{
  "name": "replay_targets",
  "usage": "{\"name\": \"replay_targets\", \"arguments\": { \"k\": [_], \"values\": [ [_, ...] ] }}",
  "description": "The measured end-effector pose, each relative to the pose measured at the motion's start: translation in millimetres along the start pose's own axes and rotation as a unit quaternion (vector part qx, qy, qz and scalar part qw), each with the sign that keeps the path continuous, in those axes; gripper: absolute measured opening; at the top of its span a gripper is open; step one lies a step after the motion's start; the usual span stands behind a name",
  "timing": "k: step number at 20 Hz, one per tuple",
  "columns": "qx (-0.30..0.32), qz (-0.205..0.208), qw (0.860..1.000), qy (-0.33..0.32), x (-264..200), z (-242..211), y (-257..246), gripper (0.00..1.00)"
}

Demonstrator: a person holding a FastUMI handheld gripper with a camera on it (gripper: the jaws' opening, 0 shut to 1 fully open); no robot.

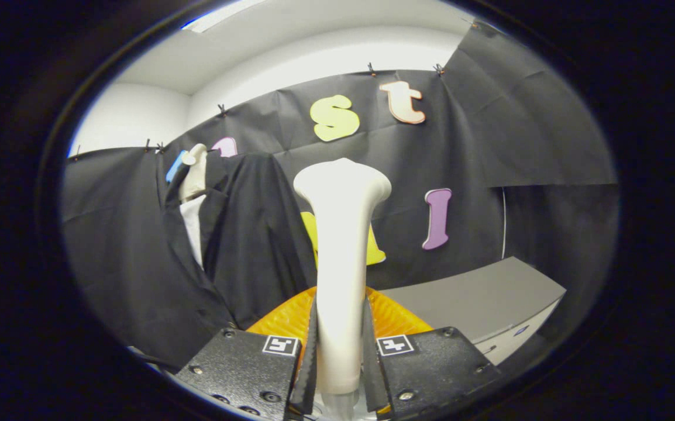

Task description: Iron the clothes twice with a garment steamer, once on the left side and once on the right side.

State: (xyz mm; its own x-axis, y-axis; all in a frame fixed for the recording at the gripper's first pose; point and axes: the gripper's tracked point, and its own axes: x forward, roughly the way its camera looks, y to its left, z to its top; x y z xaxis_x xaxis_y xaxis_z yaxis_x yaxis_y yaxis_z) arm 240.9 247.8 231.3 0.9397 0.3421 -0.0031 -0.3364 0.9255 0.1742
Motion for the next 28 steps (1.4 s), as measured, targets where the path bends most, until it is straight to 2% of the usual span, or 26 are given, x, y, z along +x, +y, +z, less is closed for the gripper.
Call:
{"name": "replay_targets", "arguments": {
  "k": [8,14,20,28],
  "values": [
    [-0.026,0.046,0.998,-0.017,15.9,12.8,111.2,0.36],
    [-0.035,0.064,0.997,-0.003,36.9,0.9,159.8,0.36],
    [-0.048,0.072,0.996,0.020,47.9,-21.8,173.1,0.36],
    [-0.055,0.058,0.995,0.062,50.3,-62.0,156.0,0.36]
  ]
}}
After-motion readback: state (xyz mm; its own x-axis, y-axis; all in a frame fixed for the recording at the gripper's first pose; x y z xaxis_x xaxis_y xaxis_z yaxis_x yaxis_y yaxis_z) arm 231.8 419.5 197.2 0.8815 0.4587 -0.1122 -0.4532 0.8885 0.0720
